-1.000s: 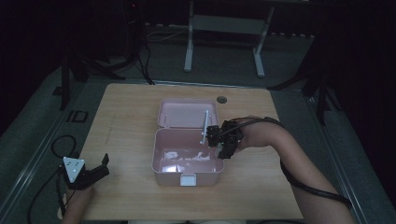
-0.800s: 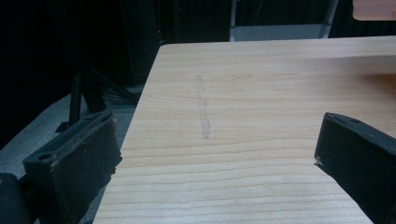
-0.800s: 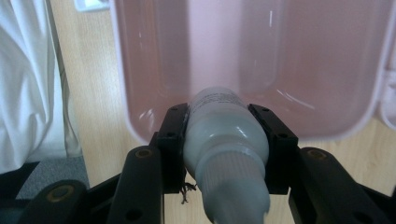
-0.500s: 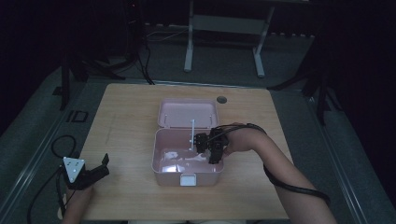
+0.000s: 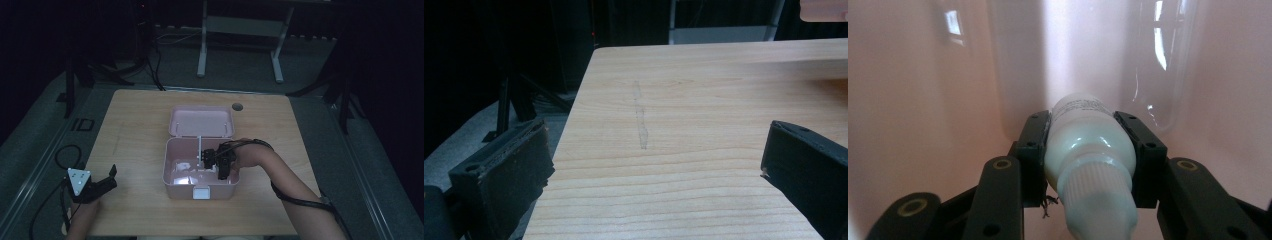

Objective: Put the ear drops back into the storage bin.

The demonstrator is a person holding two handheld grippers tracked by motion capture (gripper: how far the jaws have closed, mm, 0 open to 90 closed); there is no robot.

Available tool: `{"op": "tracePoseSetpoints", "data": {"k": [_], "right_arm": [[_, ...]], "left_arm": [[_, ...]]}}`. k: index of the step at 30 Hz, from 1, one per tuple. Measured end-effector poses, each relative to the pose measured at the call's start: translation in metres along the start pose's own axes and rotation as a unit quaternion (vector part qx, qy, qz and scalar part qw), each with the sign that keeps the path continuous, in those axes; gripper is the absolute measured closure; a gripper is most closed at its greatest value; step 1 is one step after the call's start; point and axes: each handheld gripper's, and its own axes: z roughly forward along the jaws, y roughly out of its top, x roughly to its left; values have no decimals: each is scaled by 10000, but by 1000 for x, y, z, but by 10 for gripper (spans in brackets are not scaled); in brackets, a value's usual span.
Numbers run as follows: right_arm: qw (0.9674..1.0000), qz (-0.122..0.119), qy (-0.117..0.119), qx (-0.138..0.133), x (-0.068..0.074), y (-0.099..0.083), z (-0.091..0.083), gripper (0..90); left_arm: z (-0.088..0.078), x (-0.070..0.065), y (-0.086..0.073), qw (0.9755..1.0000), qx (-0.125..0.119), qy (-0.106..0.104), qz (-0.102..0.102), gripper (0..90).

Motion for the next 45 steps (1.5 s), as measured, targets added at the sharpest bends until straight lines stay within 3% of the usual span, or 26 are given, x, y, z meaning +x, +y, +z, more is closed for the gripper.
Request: {"op": "tracePoseSetpoints", "data": {"k": [13, 24, 33, 45], "right_arm": [[9996, -203, -13, 216, -1, 7, 25, 595], [9991, -15, -21, 425, -5, 11, 35, 594], [9977, -134, 22, 668, -3, 14, 49, 594], [9979, -87, 221, 599, -3, 13, 41, 516]], "left_arm": [[0, 0, 0, 10000, -4, -1, 0, 3], [0, 0, 0, 10000, -6, 0, -1, 3], [0, 0, 0, 10000, -11, -9, 1, 3], [0, 0, 0, 10000, -11, -8, -2, 3]]}}
